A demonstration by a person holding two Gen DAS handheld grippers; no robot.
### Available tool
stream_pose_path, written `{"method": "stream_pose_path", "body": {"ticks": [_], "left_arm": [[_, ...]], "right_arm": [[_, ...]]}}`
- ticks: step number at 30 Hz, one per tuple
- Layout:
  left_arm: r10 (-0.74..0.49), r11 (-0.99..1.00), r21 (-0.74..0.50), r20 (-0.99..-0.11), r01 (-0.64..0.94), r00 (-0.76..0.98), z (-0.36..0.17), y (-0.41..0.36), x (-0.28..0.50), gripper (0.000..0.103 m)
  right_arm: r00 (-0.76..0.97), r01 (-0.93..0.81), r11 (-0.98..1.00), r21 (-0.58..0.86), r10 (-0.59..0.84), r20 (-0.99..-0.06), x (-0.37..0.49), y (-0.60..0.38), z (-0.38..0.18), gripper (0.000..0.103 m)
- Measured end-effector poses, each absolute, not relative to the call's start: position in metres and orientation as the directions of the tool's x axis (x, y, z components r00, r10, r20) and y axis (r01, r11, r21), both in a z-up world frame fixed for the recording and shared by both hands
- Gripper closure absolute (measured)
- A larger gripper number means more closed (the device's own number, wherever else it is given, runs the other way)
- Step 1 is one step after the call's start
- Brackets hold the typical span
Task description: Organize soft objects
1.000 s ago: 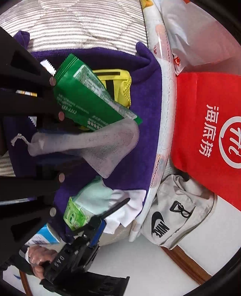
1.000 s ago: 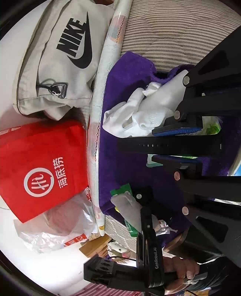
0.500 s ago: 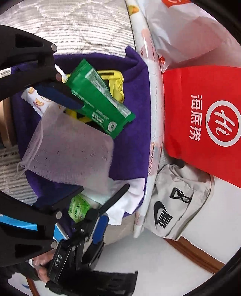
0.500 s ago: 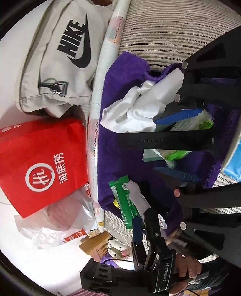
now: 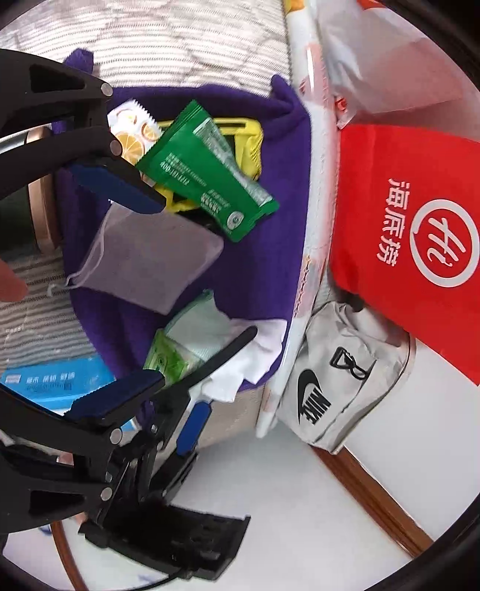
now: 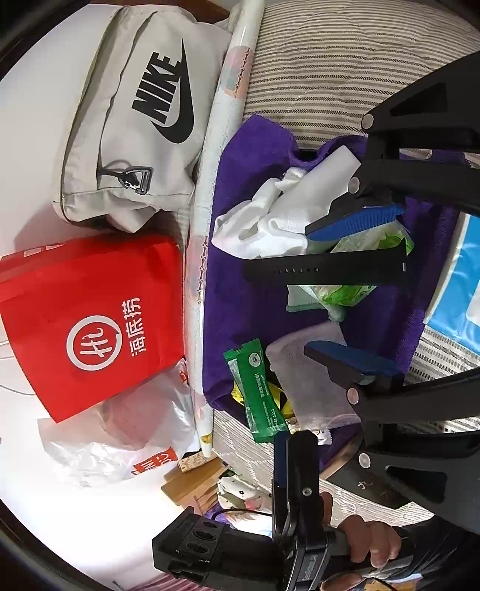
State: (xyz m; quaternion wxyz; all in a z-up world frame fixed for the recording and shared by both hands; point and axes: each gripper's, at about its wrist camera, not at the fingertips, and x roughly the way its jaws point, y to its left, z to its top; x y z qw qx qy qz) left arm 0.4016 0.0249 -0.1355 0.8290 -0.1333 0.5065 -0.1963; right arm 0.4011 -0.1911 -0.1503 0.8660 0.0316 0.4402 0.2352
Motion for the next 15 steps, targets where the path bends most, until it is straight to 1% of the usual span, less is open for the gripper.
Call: {"method": "stream_pose_path", "body": {"ticks": [6,12,15], "left_arm": [[-0.454,0.891,-0.415,-0.79,0.187,0.412,-0.133,0.025,0.396,0.018],[-0.393,0.92,-0.349,-0.806,0.18,0.442,-0.125,0.026,0.375,0.018],[-0.34,0.94,-0.299,-0.815,0.164,0.469,-0.121,0.029,0.356,0.018]], "right_arm": [[0.51,-0.38,0.889,0.256,0.432,-0.744,0.391,-0.194,-0.145,0.047],[0.527,-0.377,0.887,0.266,0.442,-0.726,0.373,-0.2,-0.13,0.047],[0.534,-0.378,0.888,0.262,0.44,-0.722,0.358,-0.201,-0.12,0.047]]}}
